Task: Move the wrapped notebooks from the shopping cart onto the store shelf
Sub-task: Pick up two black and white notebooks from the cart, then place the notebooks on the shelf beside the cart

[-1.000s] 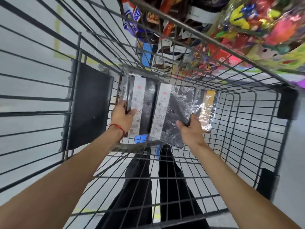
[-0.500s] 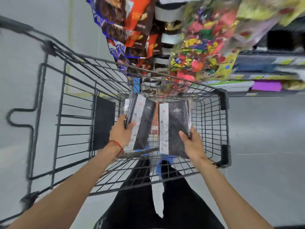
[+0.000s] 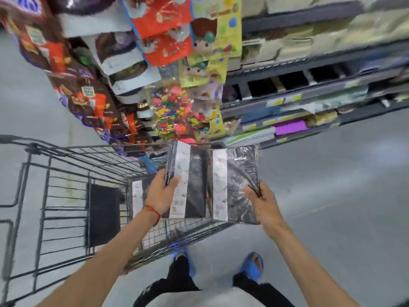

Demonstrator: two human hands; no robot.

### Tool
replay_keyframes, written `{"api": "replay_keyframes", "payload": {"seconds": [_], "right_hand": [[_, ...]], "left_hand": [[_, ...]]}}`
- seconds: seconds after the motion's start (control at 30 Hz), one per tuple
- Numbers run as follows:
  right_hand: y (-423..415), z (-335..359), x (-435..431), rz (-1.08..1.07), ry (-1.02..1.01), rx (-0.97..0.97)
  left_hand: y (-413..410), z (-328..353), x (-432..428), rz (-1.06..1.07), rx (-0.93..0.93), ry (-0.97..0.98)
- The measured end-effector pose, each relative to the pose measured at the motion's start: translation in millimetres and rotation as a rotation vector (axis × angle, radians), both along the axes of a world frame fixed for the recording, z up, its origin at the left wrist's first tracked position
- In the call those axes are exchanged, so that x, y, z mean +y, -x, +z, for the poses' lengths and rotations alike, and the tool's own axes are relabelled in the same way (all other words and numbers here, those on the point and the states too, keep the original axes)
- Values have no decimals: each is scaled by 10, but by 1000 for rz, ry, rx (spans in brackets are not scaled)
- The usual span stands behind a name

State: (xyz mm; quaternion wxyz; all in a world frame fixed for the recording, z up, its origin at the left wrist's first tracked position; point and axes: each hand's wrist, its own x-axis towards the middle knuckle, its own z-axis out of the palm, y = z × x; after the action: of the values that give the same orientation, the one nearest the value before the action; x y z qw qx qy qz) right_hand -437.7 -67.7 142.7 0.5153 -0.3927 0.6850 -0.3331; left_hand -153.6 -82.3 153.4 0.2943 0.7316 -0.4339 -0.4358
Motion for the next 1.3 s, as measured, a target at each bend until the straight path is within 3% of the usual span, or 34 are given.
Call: {"api": "replay_keyframes", "payload": {"seconds": [0.2, 0.3, 0.57, 1.1, 1.3], "right_hand": [[1158, 228, -23, 26, 85, -87], [1711, 330, -53, 28, 92, -166], [2594, 406, -455, -19, 5, -282], [2615, -260, -2641, 63, -217, -200], [2404, -520, -3422, 95, -313, -294]], "left_hand": [[1230, 187, -80, -40, -12, 60], [1853, 304, -114, -4, 82, 40], [2628, 269, -548, 45, 120, 32], [2727, -407, -2162, 268, 120, -69], [2685, -543, -2341, 431, 135, -63]]}}
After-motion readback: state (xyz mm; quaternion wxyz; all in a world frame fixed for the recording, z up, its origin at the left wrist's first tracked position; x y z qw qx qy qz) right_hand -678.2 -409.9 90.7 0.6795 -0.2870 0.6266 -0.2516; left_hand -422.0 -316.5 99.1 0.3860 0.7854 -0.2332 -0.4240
